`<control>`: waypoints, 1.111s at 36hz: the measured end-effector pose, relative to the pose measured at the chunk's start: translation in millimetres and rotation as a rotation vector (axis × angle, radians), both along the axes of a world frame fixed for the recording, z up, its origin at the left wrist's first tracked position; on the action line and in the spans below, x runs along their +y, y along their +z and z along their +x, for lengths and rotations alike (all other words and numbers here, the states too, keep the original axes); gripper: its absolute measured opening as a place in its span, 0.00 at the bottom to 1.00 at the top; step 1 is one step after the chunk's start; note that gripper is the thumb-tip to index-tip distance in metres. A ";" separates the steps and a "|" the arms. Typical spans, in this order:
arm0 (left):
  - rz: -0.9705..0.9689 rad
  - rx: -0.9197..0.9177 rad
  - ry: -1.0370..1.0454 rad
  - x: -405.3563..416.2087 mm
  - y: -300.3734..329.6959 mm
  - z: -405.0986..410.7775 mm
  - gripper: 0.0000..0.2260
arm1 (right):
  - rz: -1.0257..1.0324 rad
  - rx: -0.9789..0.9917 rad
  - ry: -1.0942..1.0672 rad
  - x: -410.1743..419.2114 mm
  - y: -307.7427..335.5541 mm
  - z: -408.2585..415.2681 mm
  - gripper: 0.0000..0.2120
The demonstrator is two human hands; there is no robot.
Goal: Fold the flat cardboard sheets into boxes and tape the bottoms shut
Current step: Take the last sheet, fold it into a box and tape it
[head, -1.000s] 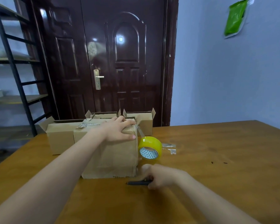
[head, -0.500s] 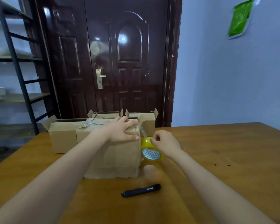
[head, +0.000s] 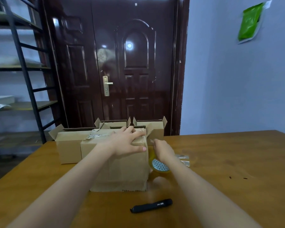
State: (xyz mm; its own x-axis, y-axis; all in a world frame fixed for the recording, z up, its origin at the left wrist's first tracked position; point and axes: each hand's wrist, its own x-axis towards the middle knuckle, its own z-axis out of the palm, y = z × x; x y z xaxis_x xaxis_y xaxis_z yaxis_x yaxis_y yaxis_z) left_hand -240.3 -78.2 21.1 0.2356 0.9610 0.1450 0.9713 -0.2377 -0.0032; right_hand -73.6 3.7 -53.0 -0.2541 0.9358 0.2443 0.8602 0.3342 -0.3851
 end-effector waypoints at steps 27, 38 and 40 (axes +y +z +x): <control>0.004 -0.021 -0.002 -7.7 0.9 -3.2 0.29 | -0.275 0.179 0.193 -12.7 7.7 51.2 0.18; -0.008 -0.029 0.009 -10.4 3.1 0.6 0.29 | -0.275 -0.287 0.230 -47.3 -5.3 74.9 0.07; -0.006 -0.027 0.012 -11.1 3.2 0.9 0.29 | -0.305 -0.271 0.236 -53.2 -18.0 75.4 0.09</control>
State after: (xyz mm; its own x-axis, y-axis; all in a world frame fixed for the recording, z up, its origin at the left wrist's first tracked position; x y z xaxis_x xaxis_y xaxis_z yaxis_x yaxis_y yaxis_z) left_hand -239.4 -89.3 24.3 0.2205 0.9644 0.1457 0.9737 -0.2264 0.0247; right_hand 1.8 -49.5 -71.0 -0.4856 0.8633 -0.1378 0.8573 0.4394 -0.2682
